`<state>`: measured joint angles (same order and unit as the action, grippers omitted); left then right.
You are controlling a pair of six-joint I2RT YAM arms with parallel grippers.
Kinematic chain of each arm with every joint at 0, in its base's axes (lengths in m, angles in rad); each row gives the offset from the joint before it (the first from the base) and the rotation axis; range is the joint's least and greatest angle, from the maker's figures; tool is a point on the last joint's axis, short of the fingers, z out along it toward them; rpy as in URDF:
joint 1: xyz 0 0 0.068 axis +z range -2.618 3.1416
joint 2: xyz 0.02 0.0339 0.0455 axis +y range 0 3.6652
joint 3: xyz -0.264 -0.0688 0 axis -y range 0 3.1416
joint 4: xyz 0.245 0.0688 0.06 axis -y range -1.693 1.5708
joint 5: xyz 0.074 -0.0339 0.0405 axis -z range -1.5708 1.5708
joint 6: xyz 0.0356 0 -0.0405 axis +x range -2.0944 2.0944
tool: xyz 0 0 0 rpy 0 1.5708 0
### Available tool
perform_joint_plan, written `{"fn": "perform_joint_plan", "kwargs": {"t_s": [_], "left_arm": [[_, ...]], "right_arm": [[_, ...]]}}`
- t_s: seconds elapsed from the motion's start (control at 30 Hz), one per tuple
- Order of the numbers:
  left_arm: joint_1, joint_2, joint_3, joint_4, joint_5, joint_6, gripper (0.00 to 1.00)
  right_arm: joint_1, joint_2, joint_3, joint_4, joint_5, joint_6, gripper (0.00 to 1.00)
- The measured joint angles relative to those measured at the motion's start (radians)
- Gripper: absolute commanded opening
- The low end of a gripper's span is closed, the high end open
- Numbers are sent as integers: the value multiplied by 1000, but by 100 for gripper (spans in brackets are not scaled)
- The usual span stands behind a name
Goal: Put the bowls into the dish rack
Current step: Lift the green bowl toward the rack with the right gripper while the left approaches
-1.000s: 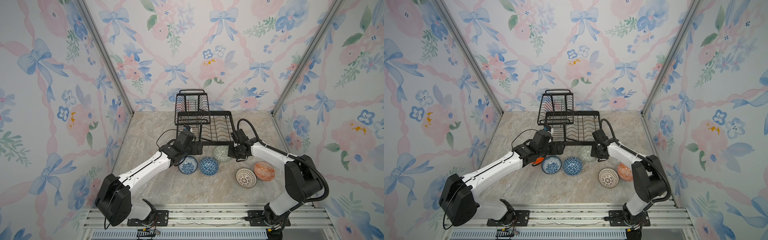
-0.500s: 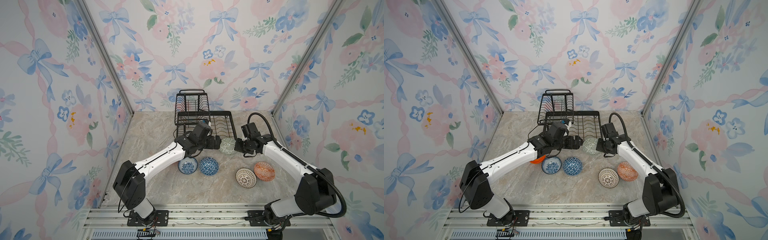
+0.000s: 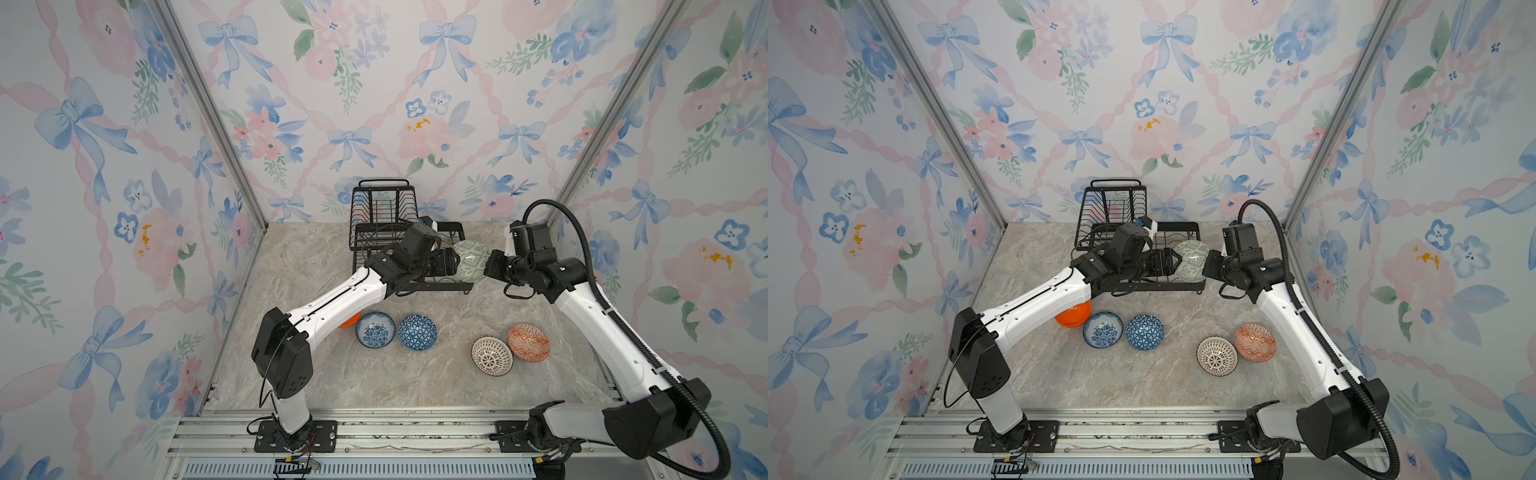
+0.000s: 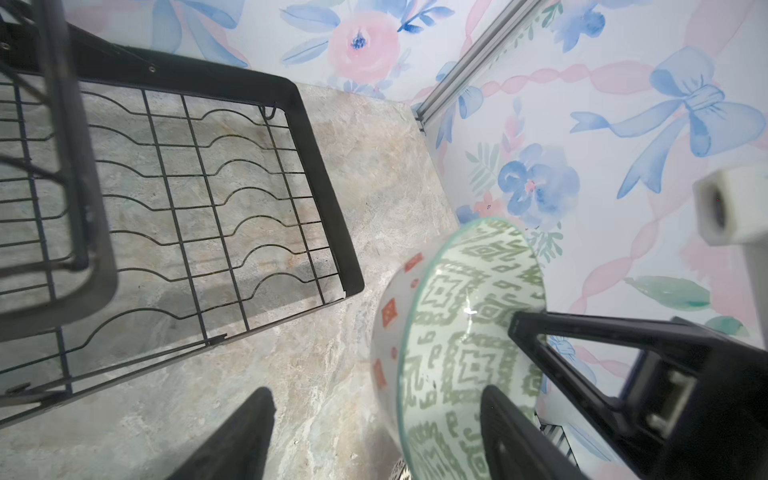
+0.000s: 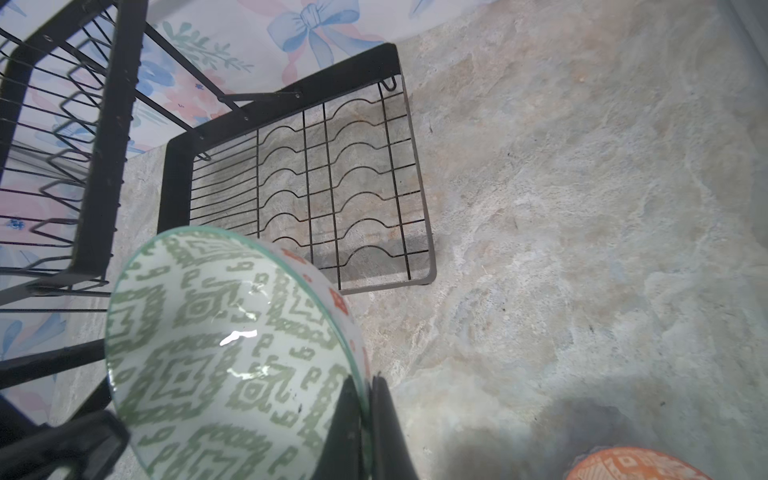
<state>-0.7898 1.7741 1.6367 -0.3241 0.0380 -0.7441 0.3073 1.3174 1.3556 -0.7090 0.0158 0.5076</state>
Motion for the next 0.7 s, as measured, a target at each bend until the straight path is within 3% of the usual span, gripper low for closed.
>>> {"fn": "perform_joint_plan", "kwargs": {"t_s": [0.4,0.7], "left_arm": [[-23,104,127,0,22,-68,52],[-27,123,163,3,51,-69,20]], "right_arm": [[0,-32,33,-40,34,1,0],[0,-63,24,-40,64,9,0]]}}
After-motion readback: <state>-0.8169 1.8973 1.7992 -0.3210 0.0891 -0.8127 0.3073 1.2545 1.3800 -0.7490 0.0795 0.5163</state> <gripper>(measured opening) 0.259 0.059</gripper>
